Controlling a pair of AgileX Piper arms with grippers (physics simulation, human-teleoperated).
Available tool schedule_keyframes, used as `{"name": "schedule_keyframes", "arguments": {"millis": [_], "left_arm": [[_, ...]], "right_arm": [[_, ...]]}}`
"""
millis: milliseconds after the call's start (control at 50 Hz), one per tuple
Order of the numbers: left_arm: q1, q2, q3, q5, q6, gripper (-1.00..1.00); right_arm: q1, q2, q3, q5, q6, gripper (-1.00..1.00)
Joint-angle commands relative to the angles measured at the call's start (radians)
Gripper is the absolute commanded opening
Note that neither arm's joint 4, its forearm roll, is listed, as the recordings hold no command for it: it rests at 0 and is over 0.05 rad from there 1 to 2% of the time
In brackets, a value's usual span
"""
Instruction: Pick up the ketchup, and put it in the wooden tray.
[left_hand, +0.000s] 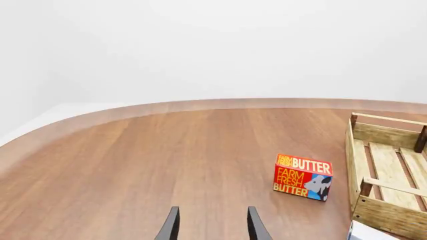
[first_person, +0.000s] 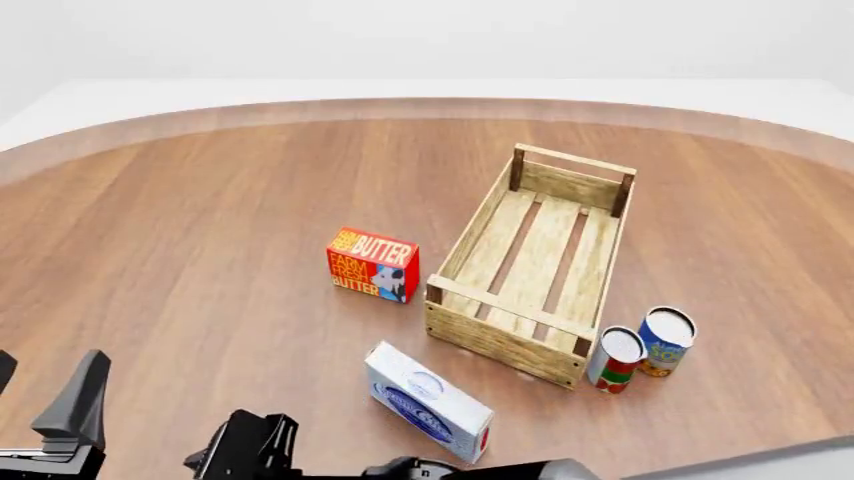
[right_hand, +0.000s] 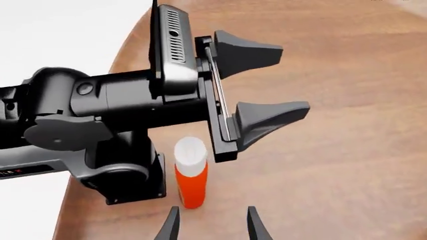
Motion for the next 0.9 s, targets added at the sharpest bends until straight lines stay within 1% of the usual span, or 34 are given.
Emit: {"name": "schedule_keyframes", "arguments": {"millis": [20, 520, 740, 900], "left_arm": [[0.000, 0.000, 0.000, 0.000, 0.000, 1.00], [0.000, 0.000, 0.000, 0.000, 0.000, 1.00], [0.000, 0.000, 0.000, 0.000, 0.000, 1.00], [0.000, 0.000, 0.000, 0.000, 0.000, 1.00]], "right_arm": [[0.016, 0.064, -0.057, 0.012, -0.023, 1.00], [0.057, 0.188, -0.156, 0.022, -0.029, 1.00], [0.052, 0.230, -0.190, 0.030, -0.034, 1.00], [0.057, 0.270, -0.212, 0.025, -0.025, 1.00]]}}
